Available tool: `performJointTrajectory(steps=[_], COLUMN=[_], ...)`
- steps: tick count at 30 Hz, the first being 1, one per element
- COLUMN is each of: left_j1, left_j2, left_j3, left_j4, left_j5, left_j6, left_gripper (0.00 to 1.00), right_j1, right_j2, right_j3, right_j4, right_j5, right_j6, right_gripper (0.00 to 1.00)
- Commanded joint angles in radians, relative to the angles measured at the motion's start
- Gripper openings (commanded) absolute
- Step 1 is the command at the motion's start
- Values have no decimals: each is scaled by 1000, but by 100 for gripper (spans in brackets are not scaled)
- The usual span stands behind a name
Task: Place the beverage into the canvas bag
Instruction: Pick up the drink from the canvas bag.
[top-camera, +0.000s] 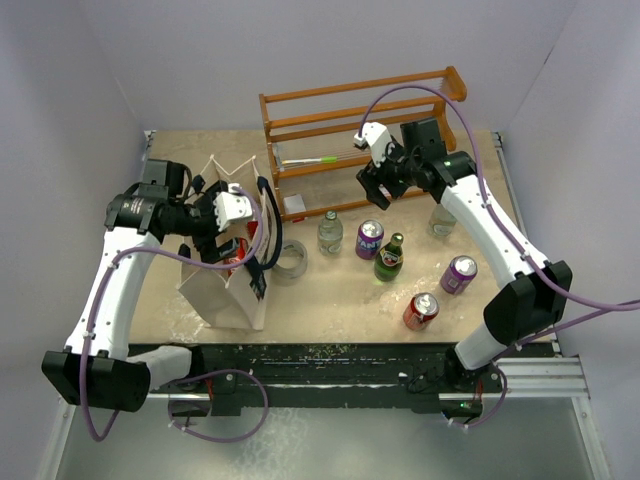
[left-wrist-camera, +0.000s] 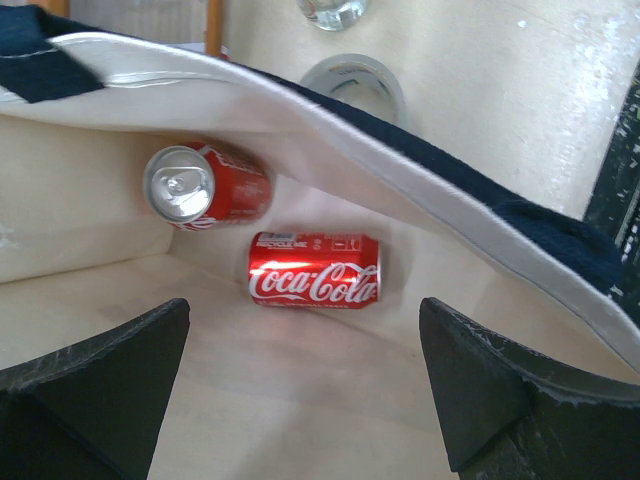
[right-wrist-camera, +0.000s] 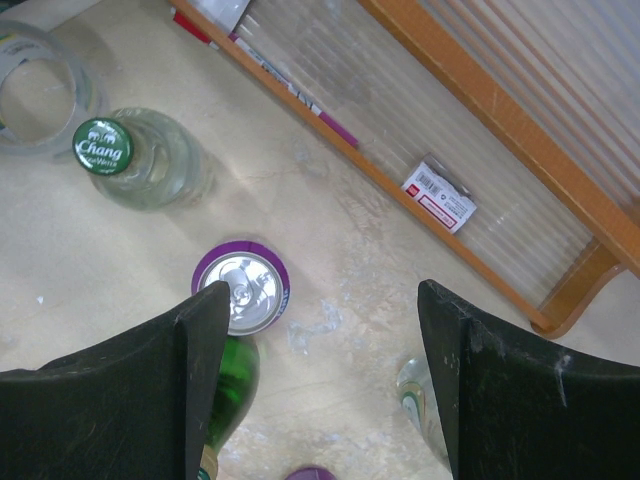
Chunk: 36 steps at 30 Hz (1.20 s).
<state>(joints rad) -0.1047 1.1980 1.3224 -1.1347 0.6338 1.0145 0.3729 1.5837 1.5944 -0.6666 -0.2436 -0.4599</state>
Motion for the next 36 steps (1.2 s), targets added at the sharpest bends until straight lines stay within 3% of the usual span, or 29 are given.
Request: performJointTrajectory(steps=[1,7,19,27,36], left_j1=[5,5,3,3,3], left_j2=[-51,-115,-164,-185,-211], left_j3=[22,14,-116,-204,-247], left_j4=[-152,-291,-290,-179,-19], left_j5=[47,33,45,34,85], left_j6=[134,160,143,45,-121], left_gripper=[99,99,99,99,99], right_j1=[1,23,193,272,328], right_j2=[0,22,209,323,372], right_j3=[-27,-2,255,421,494], right_j4=[68,113,228,290,338], right_j5=[36,-12,-195,-278,-293], right_j6=[74,102,181,312,421], right_gripper=[77,77,78,81,92])
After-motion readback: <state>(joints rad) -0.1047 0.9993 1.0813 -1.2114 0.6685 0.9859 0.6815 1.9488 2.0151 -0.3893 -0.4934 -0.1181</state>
